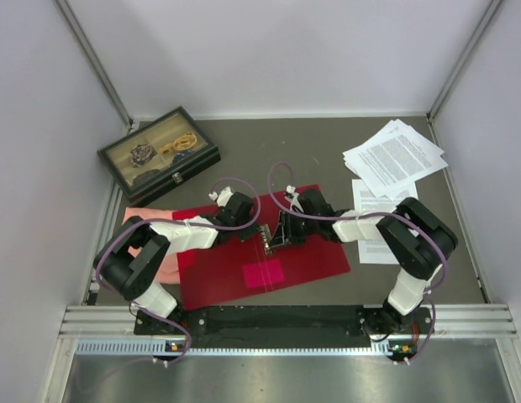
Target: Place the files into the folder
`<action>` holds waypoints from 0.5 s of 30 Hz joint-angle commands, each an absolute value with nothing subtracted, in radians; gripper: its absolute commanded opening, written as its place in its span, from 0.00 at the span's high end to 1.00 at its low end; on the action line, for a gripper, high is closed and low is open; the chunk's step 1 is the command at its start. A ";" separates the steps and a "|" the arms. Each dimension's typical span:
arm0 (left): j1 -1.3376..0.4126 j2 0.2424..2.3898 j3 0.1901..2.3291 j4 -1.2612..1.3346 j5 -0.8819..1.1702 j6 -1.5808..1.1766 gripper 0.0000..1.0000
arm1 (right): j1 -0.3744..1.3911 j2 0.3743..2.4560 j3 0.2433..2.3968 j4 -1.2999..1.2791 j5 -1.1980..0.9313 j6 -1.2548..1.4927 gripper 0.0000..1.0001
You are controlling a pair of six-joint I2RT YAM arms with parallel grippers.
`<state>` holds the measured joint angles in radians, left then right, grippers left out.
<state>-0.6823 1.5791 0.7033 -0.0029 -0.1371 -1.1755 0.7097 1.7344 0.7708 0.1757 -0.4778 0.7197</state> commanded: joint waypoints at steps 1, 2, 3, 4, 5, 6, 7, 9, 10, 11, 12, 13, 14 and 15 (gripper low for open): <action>-0.693 1.612 0.650 -0.138 -0.115 -1.233 1.00 | 0.723 1.727 0.727 0.321 -0.515 0.736 0.69; -0.693 1.614 0.647 -0.134 -0.117 -1.238 1.00 | 0.723 1.732 0.726 0.324 -0.518 0.739 0.71; -0.693 1.612 0.644 -0.133 -0.118 -1.244 1.00 | 0.726 1.735 0.727 0.330 -0.525 0.738 0.72; -0.695 1.614 0.644 -0.132 -0.120 -1.244 1.00 | 0.726 1.746 0.727 0.334 -0.528 0.741 0.73; -0.695 1.614 0.646 -0.136 -0.124 -1.244 1.00 | 0.726 1.749 0.729 0.339 -0.532 0.742 0.76; -0.695 1.614 0.647 -0.143 -0.132 -1.246 1.00 | 0.726 1.750 0.729 0.342 -0.541 0.745 0.77; -0.695 1.611 0.650 -0.143 -0.133 -1.244 1.00 | 0.729 1.750 0.726 0.350 -0.543 0.747 0.77; -0.695 1.612 0.653 -0.147 -0.137 -1.243 1.00 | 0.730 1.750 0.718 0.353 -0.551 0.749 0.78; -0.695 1.612 0.652 -0.152 -0.138 -1.243 1.00 | 0.733 1.750 0.715 0.368 -0.557 0.750 0.78; -0.695 1.615 0.653 -0.150 -0.140 -1.241 1.00 | 0.735 1.746 0.710 0.376 -0.563 0.756 0.78; -0.695 1.617 0.652 -0.150 -0.140 -1.241 1.00 | 0.738 1.741 0.703 0.382 -0.568 0.758 0.77; -0.695 1.617 0.650 -0.150 -0.140 -1.241 1.00 | 0.744 1.735 0.700 0.383 -0.568 0.758 0.74; -0.695 1.618 0.650 -0.150 -0.140 -1.241 1.00 | 0.745 1.726 0.696 0.367 -0.561 0.753 0.73; -0.695 1.618 0.647 -0.150 -0.141 -1.239 1.00 | 0.747 1.695 0.695 0.348 -0.537 0.744 0.72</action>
